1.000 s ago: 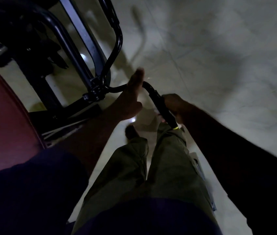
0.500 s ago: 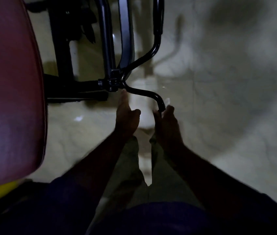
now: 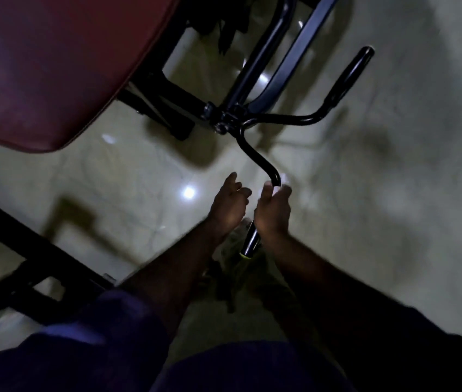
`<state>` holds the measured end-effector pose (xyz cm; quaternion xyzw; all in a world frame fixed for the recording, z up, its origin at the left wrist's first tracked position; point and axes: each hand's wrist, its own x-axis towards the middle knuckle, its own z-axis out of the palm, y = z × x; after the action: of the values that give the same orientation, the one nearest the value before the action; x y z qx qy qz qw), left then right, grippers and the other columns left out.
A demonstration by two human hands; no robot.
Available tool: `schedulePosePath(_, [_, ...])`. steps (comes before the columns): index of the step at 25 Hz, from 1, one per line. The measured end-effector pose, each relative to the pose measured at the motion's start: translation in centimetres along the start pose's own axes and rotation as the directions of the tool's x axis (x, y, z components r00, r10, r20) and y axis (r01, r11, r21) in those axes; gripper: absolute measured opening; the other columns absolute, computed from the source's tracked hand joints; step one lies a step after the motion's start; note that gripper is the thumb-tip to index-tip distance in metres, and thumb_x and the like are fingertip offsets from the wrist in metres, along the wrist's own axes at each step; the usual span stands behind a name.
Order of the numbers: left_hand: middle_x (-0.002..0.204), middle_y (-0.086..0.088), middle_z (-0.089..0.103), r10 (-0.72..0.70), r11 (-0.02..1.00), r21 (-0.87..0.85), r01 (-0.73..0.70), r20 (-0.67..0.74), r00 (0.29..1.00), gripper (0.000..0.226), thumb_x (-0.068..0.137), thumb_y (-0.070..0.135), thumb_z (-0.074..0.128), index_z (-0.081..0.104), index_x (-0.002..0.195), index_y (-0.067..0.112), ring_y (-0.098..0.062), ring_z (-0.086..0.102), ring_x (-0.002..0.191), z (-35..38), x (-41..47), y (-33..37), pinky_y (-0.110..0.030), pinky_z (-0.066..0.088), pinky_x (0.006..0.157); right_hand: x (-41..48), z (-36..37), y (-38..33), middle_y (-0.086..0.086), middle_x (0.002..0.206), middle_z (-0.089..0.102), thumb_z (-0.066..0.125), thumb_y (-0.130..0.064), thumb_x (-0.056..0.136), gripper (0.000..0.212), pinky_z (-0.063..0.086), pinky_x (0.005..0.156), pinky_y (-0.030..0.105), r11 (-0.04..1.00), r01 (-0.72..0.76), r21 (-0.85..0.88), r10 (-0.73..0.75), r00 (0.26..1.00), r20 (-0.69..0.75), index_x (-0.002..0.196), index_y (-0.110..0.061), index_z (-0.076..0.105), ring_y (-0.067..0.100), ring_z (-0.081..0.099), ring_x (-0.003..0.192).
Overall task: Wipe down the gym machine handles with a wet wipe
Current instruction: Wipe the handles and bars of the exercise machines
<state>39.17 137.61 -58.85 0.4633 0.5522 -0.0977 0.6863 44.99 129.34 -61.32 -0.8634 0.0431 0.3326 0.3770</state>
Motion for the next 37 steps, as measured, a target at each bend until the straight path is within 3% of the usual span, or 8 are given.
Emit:
schedulePosePath(5, [0.122, 0.004, 0.066, -0.011, 0.992, -0.122, 0.000, -0.089, 0.996, 0.066, 0.095, 0.032, 0.061, 0.037, 0.157, 0.026, -0.024, 0.066, 0.107, -0.1, 0.7, -2.9, -0.038, 0.051, 0.098, 5.3, 0.1, -2.4, 0.019, 0.134, 0.064, 0.037, -0.045, 0.110, 0.051, 0.043, 0.093, 0.031, 0.972, 0.058, -0.228, -0.045, 0.997, 0.061, 0.130, -0.002, 0.055, 0.036, 0.059, 0.126])
schedulePosePath(8, [0.129, -0.002, 0.064, -0.068, 0.971, -0.239, 0.025, -0.174, 0.982, 0.054, 0.104, 0.041, 0.057, 0.040, 0.153, 0.027, -0.024, 0.071, 0.098, 1.3, 1.7, -2.8, -0.035, 0.054, 0.082, 9.2, 0.5, -4.3, 0.021, 0.121, 0.070, 0.032, -0.040, 0.112, 0.050, 0.045, 0.091, 0.033, 0.839, 0.319, -0.441, -0.229, 0.942, 0.244, 0.120, -0.003, 0.065, 0.038, 0.064, 0.115])
schedulePosePath(12, [0.130, -0.007, 0.063, -0.139, 0.932, -0.361, 0.012, -0.328, 0.935, 0.059, 0.103, 0.055, 0.050, 0.039, 0.152, 0.024, -0.029, 0.076, 0.088, 5.3, 5.1, 2.3, -0.038, 0.063, 0.075, 12.8, -0.4, -6.7, 0.018, 0.100, 0.072, 0.034, -0.039, 0.111, 0.040, 0.044, 0.069, 0.036, 0.413, 0.732, -0.542, -0.467, 0.681, 0.564, 0.111, -0.010, 0.062, 0.040, 0.068, 0.092])
schedulePosePath(17, [0.101, -0.021, 0.066, -0.135, 0.980, -0.194, 0.041, -0.503, 0.854, 0.038, 0.109, 0.051, 0.035, 0.040, 0.117, 0.014, -0.037, 0.069, 0.071, 9.6, 8.5, 6.2, -0.033, 0.056, 0.047, 20.5, -4.3, -12.6, 0.014, 0.123, 0.067, 0.036, -0.030, 0.112, 0.039, 0.052, 0.089, 0.046, -0.210, 0.905, -0.371, -0.770, 0.081, 0.633, 0.124, -0.008, 0.065, 0.032, 0.065, 0.106])
schedulePosePath(21, [0.107, -0.029, 0.066, -0.093, 0.987, 0.042, 0.158, -0.648, 0.756, 0.043, 0.110, 0.045, 0.029, 0.042, 0.119, 0.005, -0.048, 0.068, 0.094, 11.2, 9.9, 6.0, -0.049, 0.056, 0.076, 22.9, -4.9, -11.8, 0.006, 0.168, 0.030, 0.027, -0.052, 0.109, 0.063, 0.057, 0.085, 0.041, -0.240, 0.911, -0.336, -0.260, 0.273, 0.926, 0.162, -0.018, 0.024, 0.028, 0.068, 0.111])
schedulePosePath(26, [0.100, -0.022, 0.067, -0.116, 0.978, 0.049, 0.204, -0.687, 0.718, 0.030, 0.110, 0.046, 0.028, 0.029, 0.102, 0.017, -0.046, 0.066, 0.095, 11.6, 10.2, 6.1, -0.041, 0.040, 0.069, 22.5, -8.3, -10.7, 0.001, 0.150, 0.055, 0.013, -0.051, 0.109, 0.059, 0.057, 0.077, 0.035, -0.224, 0.909, -0.351, -0.412, 0.238, 0.879, 0.153, -0.022, 0.040, 0.021, 0.071, 0.107])
schedulePosePath(32, [0.095, -0.018, 0.066, -0.115, 0.972, 0.062, 0.228, -0.723, 0.682, 0.030, 0.110, 0.047, 0.028, 0.031, 0.101, 0.018, -0.044, 0.066, 0.094, 11.7, 10.9, 5.9, -0.041, 0.038, 0.069, 23.1, 2.6, -10.7, 0.013, 0.111, 0.068, 0.043, -0.024, 0.107, 0.029, 0.056, 0.065, 0.038, -0.383, 0.882, -0.273, -0.357, 0.130, 0.925, 0.126, -0.016, 0.064, 0.031, 0.072, 0.086])
schedulePosePath(37, [0.093, -0.017, 0.067, -0.082, 0.978, 0.068, 0.199, -0.749, 0.658, 0.030, 0.110, 0.047, 0.029, 0.031, 0.101, 0.018, -0.044, 0.067, 0.090, 11.9, 11.0, 5.8, -0.040, 0.038, 0.068, 23.6, -5.5, -11.2, 0.006, 0.085, 0.074, 0.021, -0.046, 0.110, 0.053, 0.049, 0.082, 0.042, -0.413, 0.814, -0.408, -0.388, 0.248, 0.888, 0.123, -0.011, 0.059, 0.027, 0.073, 0.077])
